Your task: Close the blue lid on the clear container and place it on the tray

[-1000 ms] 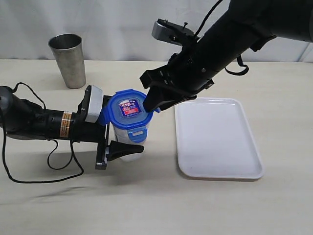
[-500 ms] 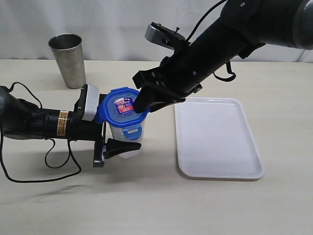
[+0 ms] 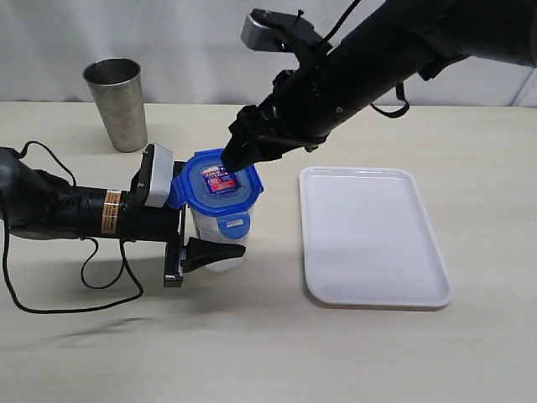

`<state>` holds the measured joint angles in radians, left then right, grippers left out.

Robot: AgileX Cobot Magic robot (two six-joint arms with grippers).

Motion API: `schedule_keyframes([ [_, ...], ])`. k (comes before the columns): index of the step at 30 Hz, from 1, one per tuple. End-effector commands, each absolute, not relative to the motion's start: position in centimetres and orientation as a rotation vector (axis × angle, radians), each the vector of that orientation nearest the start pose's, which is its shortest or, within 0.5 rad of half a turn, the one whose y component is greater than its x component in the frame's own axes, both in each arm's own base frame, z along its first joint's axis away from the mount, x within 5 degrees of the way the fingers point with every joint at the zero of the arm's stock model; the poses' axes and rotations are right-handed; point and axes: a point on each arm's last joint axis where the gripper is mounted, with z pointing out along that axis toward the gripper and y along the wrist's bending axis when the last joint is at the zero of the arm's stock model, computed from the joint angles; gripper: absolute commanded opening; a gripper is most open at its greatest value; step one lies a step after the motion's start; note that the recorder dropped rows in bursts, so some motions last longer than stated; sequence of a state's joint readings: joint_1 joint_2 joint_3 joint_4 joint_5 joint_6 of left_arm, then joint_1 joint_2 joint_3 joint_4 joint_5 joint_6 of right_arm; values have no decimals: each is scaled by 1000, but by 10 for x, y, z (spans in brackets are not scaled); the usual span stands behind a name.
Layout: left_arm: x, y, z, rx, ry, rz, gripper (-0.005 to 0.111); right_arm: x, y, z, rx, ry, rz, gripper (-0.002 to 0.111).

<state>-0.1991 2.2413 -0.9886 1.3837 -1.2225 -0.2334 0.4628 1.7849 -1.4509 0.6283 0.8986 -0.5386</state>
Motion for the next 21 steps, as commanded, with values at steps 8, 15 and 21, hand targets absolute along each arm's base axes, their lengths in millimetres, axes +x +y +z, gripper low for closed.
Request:
schedule_keyframes([
  [8,329,-154,79,1392,1305,-890,0,279,220,322,-1535,2079,405,46],
  [15,329,-154,79,1392,1305,-890,0,239,263,284,-1835,1768,-177,42],
  [21,329,-154,79,1392,1305,-890,0,232,267,258,-1854,1659,-350,39],
])
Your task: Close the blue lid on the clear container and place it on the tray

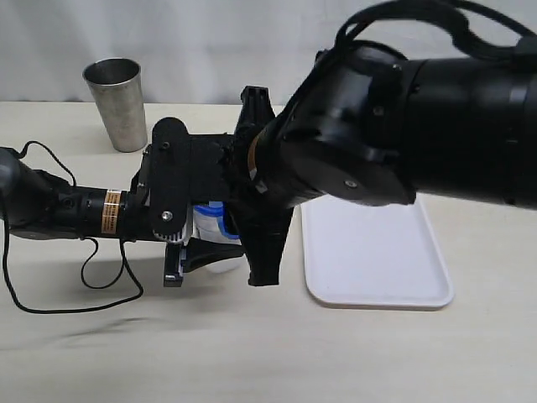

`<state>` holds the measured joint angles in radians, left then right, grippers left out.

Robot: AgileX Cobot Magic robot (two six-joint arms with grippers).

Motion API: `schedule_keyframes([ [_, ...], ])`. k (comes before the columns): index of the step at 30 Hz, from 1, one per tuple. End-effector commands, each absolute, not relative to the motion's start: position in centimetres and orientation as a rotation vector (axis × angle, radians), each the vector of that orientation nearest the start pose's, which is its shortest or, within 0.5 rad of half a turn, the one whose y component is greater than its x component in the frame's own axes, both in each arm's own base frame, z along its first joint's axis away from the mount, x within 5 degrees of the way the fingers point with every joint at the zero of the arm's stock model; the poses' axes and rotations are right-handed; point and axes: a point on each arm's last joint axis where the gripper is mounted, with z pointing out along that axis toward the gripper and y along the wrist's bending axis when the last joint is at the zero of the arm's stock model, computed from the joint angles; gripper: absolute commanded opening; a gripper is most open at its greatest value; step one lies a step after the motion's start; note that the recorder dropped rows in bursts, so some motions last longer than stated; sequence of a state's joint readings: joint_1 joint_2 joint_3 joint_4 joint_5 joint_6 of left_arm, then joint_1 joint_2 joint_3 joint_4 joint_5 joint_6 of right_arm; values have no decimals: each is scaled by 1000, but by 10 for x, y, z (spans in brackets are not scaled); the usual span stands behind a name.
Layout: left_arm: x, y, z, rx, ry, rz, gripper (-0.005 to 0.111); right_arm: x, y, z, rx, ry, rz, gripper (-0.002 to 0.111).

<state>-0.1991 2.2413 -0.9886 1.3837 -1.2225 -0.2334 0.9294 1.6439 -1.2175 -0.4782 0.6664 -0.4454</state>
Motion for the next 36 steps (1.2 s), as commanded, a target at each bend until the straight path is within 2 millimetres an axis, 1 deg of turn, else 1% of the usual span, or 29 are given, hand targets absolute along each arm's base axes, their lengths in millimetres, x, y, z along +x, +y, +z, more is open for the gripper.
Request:
schedule_keyframes([
  [1,329,-154,79,1392,1305,-890,0,232,267,251,-1891,1654,-362,39],
  [3,329,-154,79,1392,1305,-890,0,233,269,244,-1921,1648,-360,40],
  [6,329,-154,79,1392,1305,-890,0,234,275,239,-1927,1613,-341,40],
  [9,329,-154,79,1388,1308,-891,0,238,279,223,-1966,1614,-357,40],
  [13,329,-154,79,1376,1328,-909,0,247,283,205,-1989,1597,-441,40],
  [15,329,-154,79,1376,1328,-909,0,248,282,200,-1998,1610,-470,40],
  [18,329,-154,79,1376,1328,-909,0,248,282,199,-1993,1625,-458,40],
  [24,329,-154,79,1376,1328,-909,0,249,279,194,-2038,1632,-507,39],
  [25,329,-154,79,1379,1326,-908,0,249,279,192,-2045,1629,-519,38],
  [29,329,-154,79,1381,1325,-909,0,250,281,184,-2062,1634,-524,28],
  [36,329,-154,79,1380,1327,-910,0,255,281,171,-2059,1652,-586,27],
])
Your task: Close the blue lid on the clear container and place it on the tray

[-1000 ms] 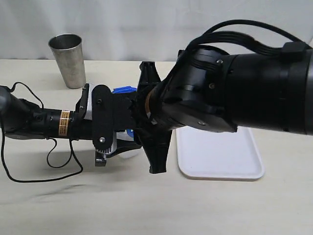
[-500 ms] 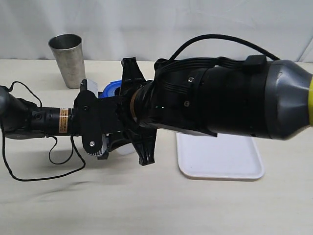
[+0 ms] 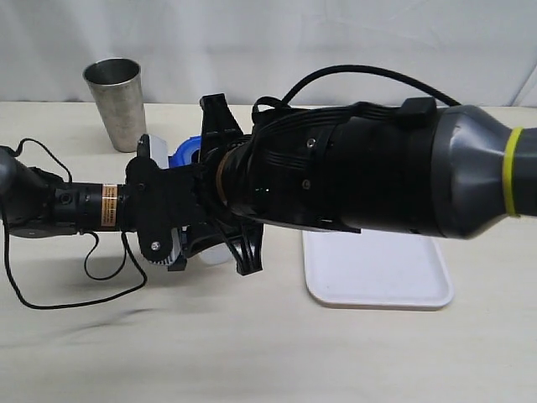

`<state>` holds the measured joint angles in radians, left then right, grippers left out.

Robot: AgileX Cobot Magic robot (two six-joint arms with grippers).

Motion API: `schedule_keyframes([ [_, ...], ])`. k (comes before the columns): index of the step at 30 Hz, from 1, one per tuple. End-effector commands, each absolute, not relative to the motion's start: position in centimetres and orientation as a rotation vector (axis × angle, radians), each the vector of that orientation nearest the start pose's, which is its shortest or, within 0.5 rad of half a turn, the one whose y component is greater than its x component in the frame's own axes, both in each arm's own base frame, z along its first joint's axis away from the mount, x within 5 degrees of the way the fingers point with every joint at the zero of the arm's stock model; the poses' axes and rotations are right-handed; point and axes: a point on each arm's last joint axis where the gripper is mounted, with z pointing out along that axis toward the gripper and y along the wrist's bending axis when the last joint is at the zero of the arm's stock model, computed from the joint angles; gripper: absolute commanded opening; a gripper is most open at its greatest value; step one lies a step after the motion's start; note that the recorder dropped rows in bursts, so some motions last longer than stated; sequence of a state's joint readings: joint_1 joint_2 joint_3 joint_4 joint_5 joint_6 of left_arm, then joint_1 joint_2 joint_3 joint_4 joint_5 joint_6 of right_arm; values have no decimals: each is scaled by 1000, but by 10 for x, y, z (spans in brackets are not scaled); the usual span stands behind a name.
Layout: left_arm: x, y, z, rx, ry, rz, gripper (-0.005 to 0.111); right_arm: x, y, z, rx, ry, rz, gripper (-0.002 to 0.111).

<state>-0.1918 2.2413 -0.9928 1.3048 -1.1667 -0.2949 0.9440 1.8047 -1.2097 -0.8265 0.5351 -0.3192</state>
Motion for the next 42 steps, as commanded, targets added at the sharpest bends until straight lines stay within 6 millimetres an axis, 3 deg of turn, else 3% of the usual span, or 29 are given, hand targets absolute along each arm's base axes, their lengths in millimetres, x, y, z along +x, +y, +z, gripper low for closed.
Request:
schedule_keyframes([
  [1,329,-154,79,1380,1327,-910,0,256,281,168,-2056,1665,-587,27],
  [7,328,-154,79,1383,1327,-913,0,256,281,162,-2059,1689,-592,27],
  [10,329,-154,79,1371,1327,-904,0,255,279,169,-2035,1704,-583,28],
  [13,333,-154,81,1331,1331,-877,0,250,278,182,-1974,1755,-515,37],
  [18,335,-154,82,1435,1148,-697,0,241,271,217,-1889,1774,-435,54],
  [21,336,-154,82,1501,1024,-580,0,234,264,240,-1852,1773,-394,54],
  [27,336,-154,82,1514,1001,-562,0,225,255,292,-1641,1809,-177,54],
  [30,335,-154,82,1523,996,-567,0,233,248,311,-1577,1874,-79,54],
  [34,335,-154,82,1525,995,-567,0,248,242,320,-1613,1985,88,48],
  [37,334,-154,81,1533,990,-571,0,262,244,321,-1669,1988,158,46],
  [42,331,-154,80,1569,967,-588,0,285,258,309,-1711,2029,120,46],
])
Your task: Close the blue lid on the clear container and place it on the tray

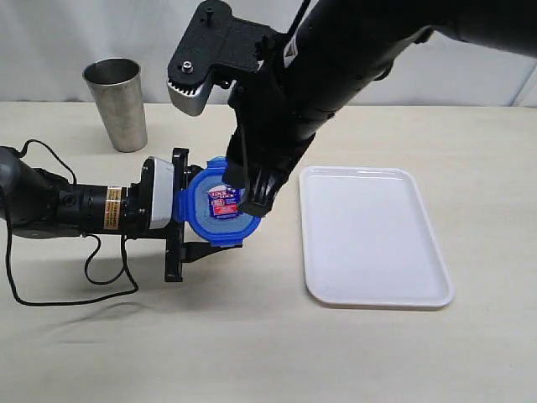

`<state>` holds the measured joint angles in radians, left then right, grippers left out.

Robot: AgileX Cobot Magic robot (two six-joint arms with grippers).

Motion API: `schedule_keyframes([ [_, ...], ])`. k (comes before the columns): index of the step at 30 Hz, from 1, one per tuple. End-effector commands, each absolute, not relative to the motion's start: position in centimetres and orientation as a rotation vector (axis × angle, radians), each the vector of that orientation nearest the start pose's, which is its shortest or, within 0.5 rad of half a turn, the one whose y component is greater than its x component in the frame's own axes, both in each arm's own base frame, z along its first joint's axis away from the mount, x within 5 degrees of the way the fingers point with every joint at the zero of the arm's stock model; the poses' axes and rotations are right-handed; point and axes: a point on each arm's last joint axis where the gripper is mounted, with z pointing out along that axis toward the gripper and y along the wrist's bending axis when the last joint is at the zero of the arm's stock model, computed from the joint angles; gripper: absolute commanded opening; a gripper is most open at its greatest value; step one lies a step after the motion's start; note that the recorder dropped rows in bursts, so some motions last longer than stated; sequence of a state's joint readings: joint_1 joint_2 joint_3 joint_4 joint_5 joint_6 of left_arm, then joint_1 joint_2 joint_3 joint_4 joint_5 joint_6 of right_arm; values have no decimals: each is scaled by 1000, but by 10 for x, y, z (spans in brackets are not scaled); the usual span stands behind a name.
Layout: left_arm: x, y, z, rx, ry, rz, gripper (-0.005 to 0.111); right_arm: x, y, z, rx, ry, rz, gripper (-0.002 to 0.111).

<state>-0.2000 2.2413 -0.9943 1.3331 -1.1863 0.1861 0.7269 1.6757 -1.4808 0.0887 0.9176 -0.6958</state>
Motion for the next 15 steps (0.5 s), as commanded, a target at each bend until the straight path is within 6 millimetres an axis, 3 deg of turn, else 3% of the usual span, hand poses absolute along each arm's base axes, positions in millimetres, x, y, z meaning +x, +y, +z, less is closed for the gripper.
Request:
schedule_keyframes([
  [1,331,-154,80,1569,967,-588,0,289,263,307,-1709,2060,131,46],
  [8,331,-154,80,1569,967,-588,0,313,284,296,-1776,2146,137,46],
  [15,331,-154,80,1562,972,-585,0,319,288,278,-1843,2199,121,46],
])
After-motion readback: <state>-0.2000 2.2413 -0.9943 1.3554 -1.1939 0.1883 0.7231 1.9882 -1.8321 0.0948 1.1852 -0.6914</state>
